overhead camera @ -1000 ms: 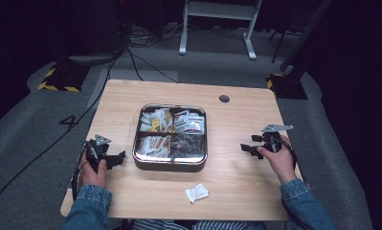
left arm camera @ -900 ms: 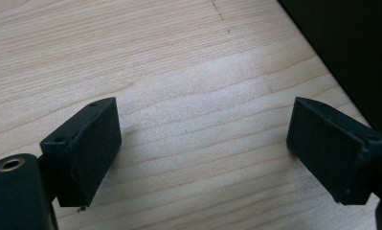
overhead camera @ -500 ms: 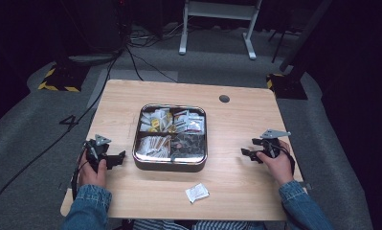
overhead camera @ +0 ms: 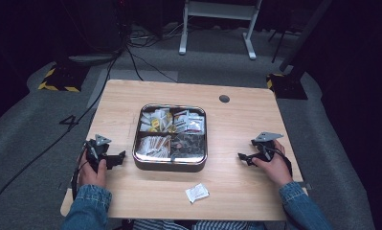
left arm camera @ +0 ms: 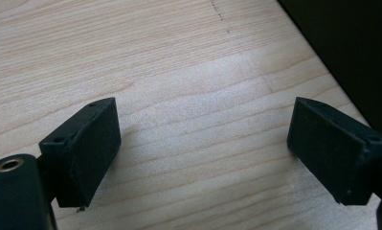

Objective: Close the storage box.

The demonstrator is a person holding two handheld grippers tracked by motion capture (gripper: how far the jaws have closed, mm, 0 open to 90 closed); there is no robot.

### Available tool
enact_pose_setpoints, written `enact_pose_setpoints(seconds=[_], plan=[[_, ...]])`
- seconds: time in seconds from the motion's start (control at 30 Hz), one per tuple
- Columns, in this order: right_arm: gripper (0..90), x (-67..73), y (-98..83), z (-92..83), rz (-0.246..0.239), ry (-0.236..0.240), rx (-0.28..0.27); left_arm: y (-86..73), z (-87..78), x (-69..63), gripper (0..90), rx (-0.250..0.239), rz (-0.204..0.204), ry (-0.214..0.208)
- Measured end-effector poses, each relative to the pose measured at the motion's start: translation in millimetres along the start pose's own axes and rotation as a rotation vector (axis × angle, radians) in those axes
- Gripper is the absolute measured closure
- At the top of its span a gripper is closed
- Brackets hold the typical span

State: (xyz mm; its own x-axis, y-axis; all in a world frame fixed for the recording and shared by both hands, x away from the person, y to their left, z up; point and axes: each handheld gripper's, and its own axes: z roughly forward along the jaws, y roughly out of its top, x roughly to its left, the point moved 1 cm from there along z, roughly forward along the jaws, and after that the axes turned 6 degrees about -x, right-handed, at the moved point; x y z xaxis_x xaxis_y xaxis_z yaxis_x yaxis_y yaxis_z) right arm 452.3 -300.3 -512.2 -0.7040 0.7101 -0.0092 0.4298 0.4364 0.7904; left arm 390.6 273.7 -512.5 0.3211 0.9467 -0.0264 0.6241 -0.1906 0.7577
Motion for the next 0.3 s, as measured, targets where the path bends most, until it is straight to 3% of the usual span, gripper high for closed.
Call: enact_pose_setpoints(seconds=[0.3], plan=[[6.0,0.1,0.0,0.4,-0.003,0.008,0.000,0.0,0.0,0.0,11.6,0.000,0.000,0.000]])
